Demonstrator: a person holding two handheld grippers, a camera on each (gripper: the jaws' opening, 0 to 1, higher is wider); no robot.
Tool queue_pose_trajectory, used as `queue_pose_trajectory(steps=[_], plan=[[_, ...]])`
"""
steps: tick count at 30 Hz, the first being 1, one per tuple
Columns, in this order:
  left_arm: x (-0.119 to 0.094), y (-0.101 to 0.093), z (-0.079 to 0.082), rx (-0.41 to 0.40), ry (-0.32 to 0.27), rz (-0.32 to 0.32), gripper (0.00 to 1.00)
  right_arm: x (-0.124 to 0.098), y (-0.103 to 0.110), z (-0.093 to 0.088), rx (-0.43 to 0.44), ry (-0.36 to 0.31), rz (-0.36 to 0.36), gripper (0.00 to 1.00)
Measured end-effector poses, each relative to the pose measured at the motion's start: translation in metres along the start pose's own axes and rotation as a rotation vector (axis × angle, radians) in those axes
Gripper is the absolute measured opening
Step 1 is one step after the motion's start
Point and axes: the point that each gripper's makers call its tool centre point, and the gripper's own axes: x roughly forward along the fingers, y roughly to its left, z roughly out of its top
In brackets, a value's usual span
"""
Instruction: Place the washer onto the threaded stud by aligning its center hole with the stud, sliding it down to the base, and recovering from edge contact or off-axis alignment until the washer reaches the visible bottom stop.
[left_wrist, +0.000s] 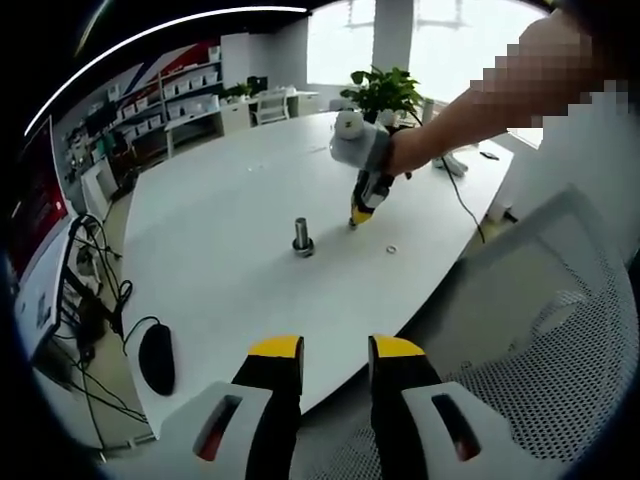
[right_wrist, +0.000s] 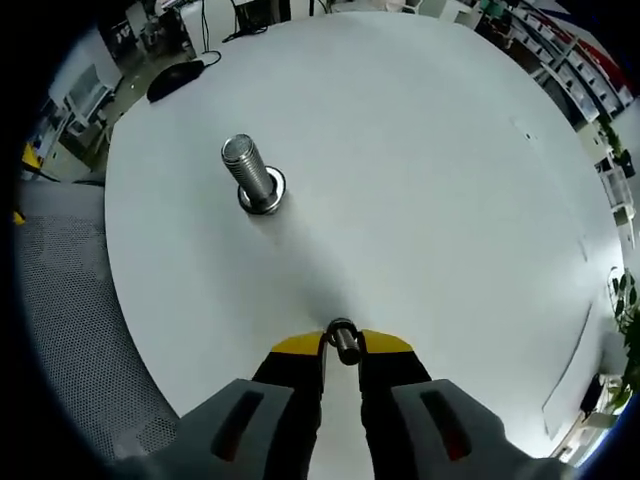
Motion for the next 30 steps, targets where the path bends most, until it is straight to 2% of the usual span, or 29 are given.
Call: queue_pose_trajectory(steps=[15,22,30], plan=[[0.0,-0.002,0.0,-0.001,-0.001,-0.006,0.24,0.006,0.002,0.001,0.0,-0.002,-0.007,0.16],[0.0,-0.002,0.001,-0.005,-0.003,-0.005,0.24,0.006,0.001,-0.001,0.013,0.002,-0.013,0.2],[-0.001,-0.002,0.002,-0.002,-0.007,-0.005,0.24,0.001,0.005,-0.018,0.033,0.027,-0.013,0.21]])
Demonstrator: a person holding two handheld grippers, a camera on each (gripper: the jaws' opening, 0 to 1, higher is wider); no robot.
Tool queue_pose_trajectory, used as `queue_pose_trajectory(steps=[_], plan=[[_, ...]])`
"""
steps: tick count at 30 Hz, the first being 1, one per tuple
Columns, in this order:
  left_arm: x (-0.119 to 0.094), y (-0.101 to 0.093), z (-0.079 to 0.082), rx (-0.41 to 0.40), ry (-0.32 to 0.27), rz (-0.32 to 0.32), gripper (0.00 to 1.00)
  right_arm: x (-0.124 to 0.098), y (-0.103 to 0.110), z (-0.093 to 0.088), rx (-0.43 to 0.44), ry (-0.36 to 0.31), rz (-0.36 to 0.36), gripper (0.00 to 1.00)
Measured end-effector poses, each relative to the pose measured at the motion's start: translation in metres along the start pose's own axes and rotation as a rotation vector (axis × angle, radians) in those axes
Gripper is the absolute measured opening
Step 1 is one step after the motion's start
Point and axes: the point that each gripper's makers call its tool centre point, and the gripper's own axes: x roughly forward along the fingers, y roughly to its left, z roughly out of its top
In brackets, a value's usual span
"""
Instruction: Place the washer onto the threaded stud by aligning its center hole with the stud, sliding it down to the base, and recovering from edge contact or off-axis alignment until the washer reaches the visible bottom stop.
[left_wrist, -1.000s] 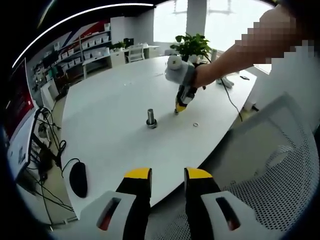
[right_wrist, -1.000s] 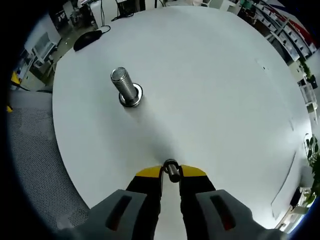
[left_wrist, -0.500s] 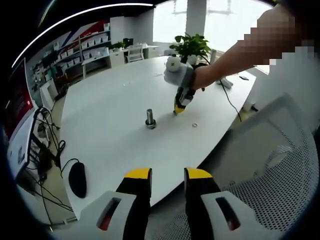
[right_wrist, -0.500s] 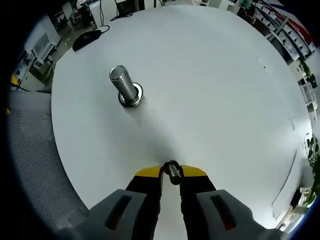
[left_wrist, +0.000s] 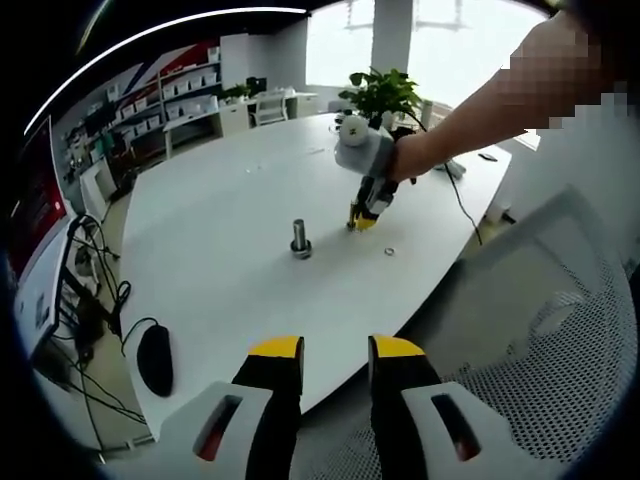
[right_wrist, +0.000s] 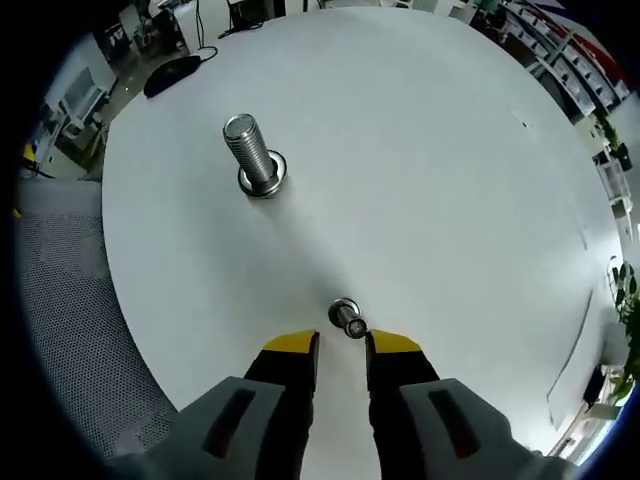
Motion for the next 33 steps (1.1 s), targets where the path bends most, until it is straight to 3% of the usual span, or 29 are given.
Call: queue_pose_trajectory(steps=[5,17,19,24,33], plan=[[-0.001,-0.001,0.002,0.005,-0.006,0.002,0.24,-0.006,0.007,-0.011,0.021,0.007,0.016,0.23],[-0.005,-0.001,0.004,0.021,-0.02,0.006,0.24,-0.006,0.051,-0.027,-0.022,0.007,0.085,0.23],[-0.004,-0.001,0.004,0.024,-0.02,0.009,0.24,-0.005,0.048,-0.025,-0.023,0.006,0.09,0.24],[-0.004,0.0,0.005,0.02,-0.024,0.01,0.23,-0.007,0.064,-0.025,-0.012,-0.012,0.099,0.26],[-0.006,0.0,0.004,0.022,-0.026,0.012,0.23,-0.003,0.068,-0.033,-0.002,0.018,0.098,0.26]])
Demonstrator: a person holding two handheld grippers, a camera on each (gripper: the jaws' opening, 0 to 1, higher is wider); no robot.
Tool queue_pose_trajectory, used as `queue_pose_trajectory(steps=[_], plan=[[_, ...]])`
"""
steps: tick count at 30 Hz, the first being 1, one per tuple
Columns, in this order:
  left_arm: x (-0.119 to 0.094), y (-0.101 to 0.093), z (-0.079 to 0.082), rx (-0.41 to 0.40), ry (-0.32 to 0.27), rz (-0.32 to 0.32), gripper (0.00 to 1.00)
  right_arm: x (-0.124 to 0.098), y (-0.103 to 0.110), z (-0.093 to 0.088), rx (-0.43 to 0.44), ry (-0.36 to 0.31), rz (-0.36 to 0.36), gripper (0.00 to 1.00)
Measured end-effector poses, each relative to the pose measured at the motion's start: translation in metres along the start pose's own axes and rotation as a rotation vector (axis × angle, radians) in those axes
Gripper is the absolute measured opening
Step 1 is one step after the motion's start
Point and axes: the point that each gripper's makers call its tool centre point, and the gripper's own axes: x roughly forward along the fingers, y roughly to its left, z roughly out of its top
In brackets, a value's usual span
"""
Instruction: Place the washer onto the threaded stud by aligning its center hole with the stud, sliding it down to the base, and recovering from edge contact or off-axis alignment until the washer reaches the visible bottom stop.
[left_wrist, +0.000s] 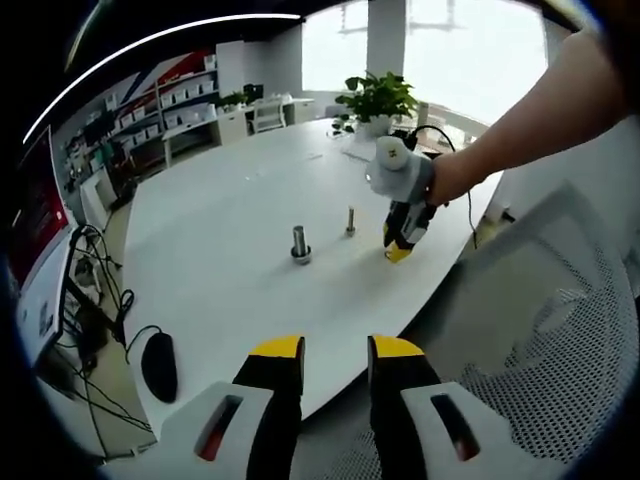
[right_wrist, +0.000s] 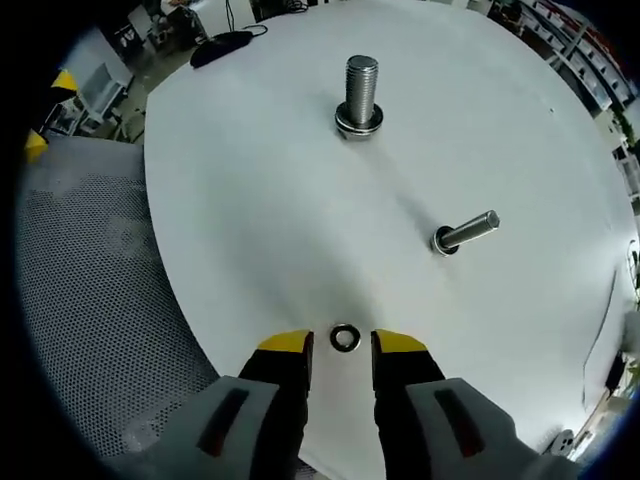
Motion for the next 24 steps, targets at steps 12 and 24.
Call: queue_pose_trajectory(steps=[12,24], plan=[[-0.0012,-0.0011,0.0005,0.001,0.002,0.001,0.23,0.0045,-0.0003,0.0004,-0.08,0.019,-0.022,0.24],[-0.0016,0.0009,0.0002,-0.004,0.003,0.009,0.22,0.0052,-0.0019,0.0002,-0.139,0.03,-0.01,0.19]])
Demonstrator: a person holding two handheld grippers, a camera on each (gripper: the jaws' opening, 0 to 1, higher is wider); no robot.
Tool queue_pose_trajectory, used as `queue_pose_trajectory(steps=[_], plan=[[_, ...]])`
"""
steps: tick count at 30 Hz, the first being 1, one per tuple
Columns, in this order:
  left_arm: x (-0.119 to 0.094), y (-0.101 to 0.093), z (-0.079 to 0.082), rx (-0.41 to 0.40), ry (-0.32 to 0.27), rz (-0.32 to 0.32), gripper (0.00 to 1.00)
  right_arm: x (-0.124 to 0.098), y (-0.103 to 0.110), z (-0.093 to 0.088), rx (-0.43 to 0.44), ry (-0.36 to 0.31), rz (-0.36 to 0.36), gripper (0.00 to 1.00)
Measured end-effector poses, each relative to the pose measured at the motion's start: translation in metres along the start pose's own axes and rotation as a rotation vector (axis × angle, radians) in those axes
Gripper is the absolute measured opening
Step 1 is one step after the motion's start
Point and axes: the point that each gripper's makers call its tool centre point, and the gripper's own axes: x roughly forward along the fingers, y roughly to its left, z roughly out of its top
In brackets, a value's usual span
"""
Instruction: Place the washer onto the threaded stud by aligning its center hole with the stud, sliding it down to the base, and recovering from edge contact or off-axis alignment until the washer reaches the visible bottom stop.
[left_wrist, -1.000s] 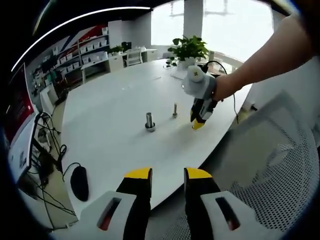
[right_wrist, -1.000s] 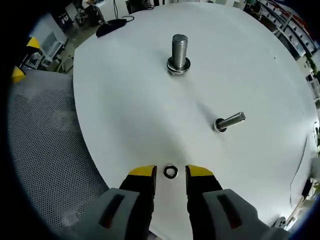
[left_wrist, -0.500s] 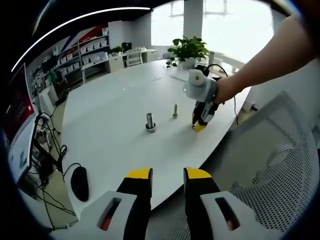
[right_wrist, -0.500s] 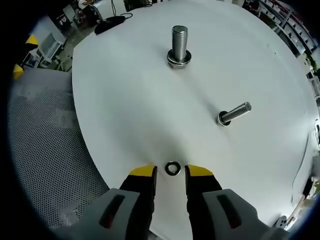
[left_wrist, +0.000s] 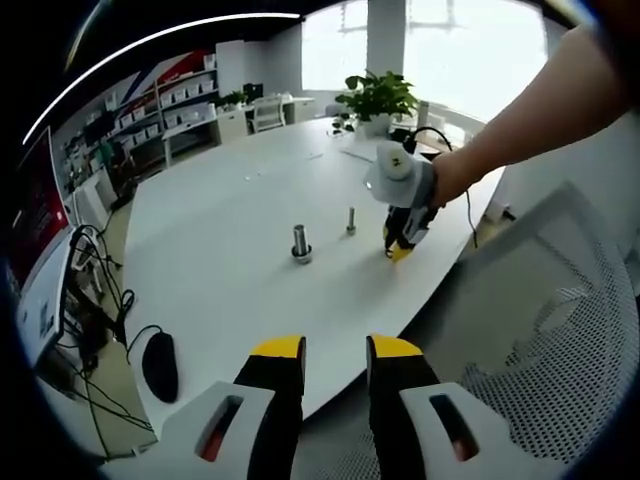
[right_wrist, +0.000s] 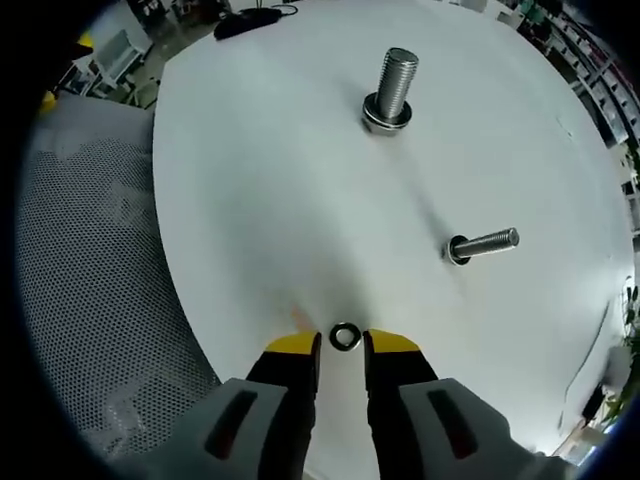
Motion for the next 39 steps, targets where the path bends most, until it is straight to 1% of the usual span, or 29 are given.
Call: queue_pose_trajectory(steps=[2,4,5,8,12,14,18,20,23,25,27,31,35,39], plan=[[0.0006,0.0007,0.0,-0.003,-0.001,0.001,0.22,0.0002,-0.0008,-0.0042,-0.01,-0.01,0.001,0.17],[0.0007,0.0003,-0.0002,-0.002,0.001,-0.002,0.22,0.002,-0.0031,-0.0038,-0.011,-0.012,0.001,0.16],[0.0005,-0.0003,-0.0001,-0.002,0.003,-0.003,0.22,0.0011,-0.0024,-0.0001,-0.017,-0.009,0.0,0.15],[0.0018,-0.0001,-0.0011,0.0,0.006,-0.002,0.22,0.002,-0.0037,-0.001,-0.035,0.01,0.007,0.15],[0.0029,0.0007,-0.001,-0.003,0.006,-0.002,0.21,0.0024,-0.0045,-0.0047,-0.034,0.022,0.013,0.15],[0.0023,0.0003,-0.001,-0.002,0.008,-0.002,0.21,0.0027,-0.0046,-0.0022,-0.038,0.026,0.015,0.15],[0.003,0.0016,-0.0011,-0.005,0.005,0.001,0.21,0.0038,-0.0053,-0.0041,-0.042,0.024,0.012,0.15],[0.0028,0.0012,-0.0009,-0.005,0.005,0.001,0.21,0.0023,-0.0019,-0.0048,-0.045,0.021,0.008,0.16],[0.0028,0.0008,-0.0009,-0.002,0.005,0.0,0.21,0.0012,-0.0036,-0.0044,-0.079,0.016,0.003,0.16],[0.0026,0.0007,-0.0009,-0.001,0.003,0.0,0.21,0.0006,-0.0028,-0.0054,-0.125,0.005,0.02,0.17],[0.0025,0.0007,-0.001,-0.001,0.003,0.001,0.21,-0.0003,-0.001,-0.0068,-0.137,-0.004,0.036,0.18],[0.0023,-0.0001,-0.0001,-0.001,-0.001,0.0,0.21,-0.0008,-0.0005,-0.0061,-0.133,-0.021,0.042,0.18],[0.0019,-0.0001,0.0015,-0.001,-0.009,0.001,0.21,-0.0026,0.0013,-0.0043,-0.155,-0.016,0.041,0.17],[0.0008,-0.0008,0.0013,-0.003,-0.006,0.002,0.21,-0.002,0.0007,-0.0062,-0.138,-0.008,0.041,0.15]])
